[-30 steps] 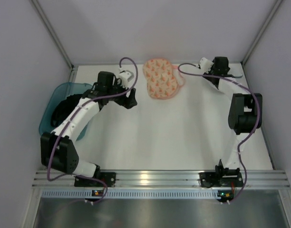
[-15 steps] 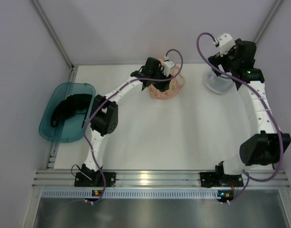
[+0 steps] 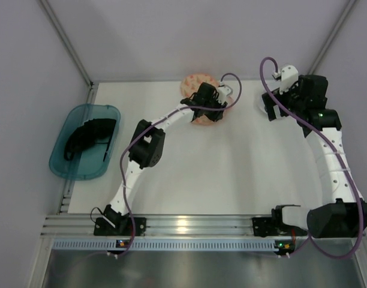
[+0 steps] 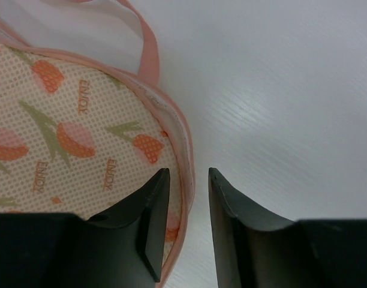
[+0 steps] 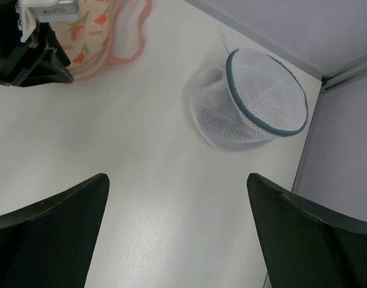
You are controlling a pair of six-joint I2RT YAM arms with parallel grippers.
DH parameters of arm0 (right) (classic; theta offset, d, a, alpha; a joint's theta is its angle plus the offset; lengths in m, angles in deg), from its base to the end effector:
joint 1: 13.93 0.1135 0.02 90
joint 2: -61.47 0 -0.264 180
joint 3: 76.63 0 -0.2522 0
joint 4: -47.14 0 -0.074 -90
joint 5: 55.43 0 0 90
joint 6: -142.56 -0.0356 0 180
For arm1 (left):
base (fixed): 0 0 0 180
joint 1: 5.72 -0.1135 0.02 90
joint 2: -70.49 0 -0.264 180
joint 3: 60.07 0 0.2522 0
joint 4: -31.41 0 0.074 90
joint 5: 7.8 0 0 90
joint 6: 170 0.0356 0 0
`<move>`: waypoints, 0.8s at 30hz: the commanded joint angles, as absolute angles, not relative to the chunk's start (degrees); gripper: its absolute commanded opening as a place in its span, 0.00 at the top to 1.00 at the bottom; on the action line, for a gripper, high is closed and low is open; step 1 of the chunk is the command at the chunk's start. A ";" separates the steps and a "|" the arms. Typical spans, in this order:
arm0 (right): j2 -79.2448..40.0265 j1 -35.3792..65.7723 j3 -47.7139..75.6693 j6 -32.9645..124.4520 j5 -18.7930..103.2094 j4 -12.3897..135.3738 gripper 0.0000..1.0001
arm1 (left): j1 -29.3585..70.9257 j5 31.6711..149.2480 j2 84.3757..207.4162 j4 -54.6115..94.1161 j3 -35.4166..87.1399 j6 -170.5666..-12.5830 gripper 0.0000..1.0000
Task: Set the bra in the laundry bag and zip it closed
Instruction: Open the laundry bag at the center of the board.
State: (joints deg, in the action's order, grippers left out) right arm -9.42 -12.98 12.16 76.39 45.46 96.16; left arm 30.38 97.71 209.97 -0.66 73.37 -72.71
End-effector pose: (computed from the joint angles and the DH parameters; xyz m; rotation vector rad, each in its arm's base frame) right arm 0.2655 0.0111 0.3982 -0.5554 1.9861 -0.0496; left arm 0.4442 -0.3357 0.1916 0.9767 2.0489 -0.5729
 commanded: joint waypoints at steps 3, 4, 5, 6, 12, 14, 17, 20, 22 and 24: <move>-6.56 -13.40 13.06 75.59 46.96 96.58 0.01 | 30.23 97.41 212.43 4.11 77.00 -74.19 0.73; -6.56 -13.40 13.06 75.50 47.13 96.75 0.01 | 30.32 97.23 212.69 4.11 77.09 -74.28 0.77; -6.56 -13.32 13.15 75.50 47.31 97.10 0.01 | 30.41 97.23 212.78 4.11 77.09 -74.20 0.81; -6.47 -13.40 13.15 75.41 47.49 97.19 0.01 | 30.41 97.14 212.78 4.11 77.00 -74.54 0.86; -5.59 -13.40 13.15 75.32 48.10 97.81 0.01 | 30.41 98.54 208.14 4.03 73.15 -74.90 1.00; -5.24 -13.40 13.15 75.50 48.19 98.07 0.01 | 30.49 99.59 204.46 4.03 69.47 -75.16 1.00; -4.54 -13.32 13.32 75.76 48.36 98.69 0.01 | 30.58 101.61 197.62 4.11 63.15 -75.86 1.00; -3.22 -13.40 14.55 75.94 48.89 98.87 0.01 | 30.76 103.99 189.62 4.03 56.73 -78.32 1.00; -2.60 -13.40 15.08 75.94 49.24 99.22 0.01 | 31.20 105.13 185.47 4.03 53.20 -79.82 1.00; -1.99 -13.40 16.04 75.76 49.60 99.31 0.01 | 31.46 106.62 179.49 4.02 48.65 -83.84 1.00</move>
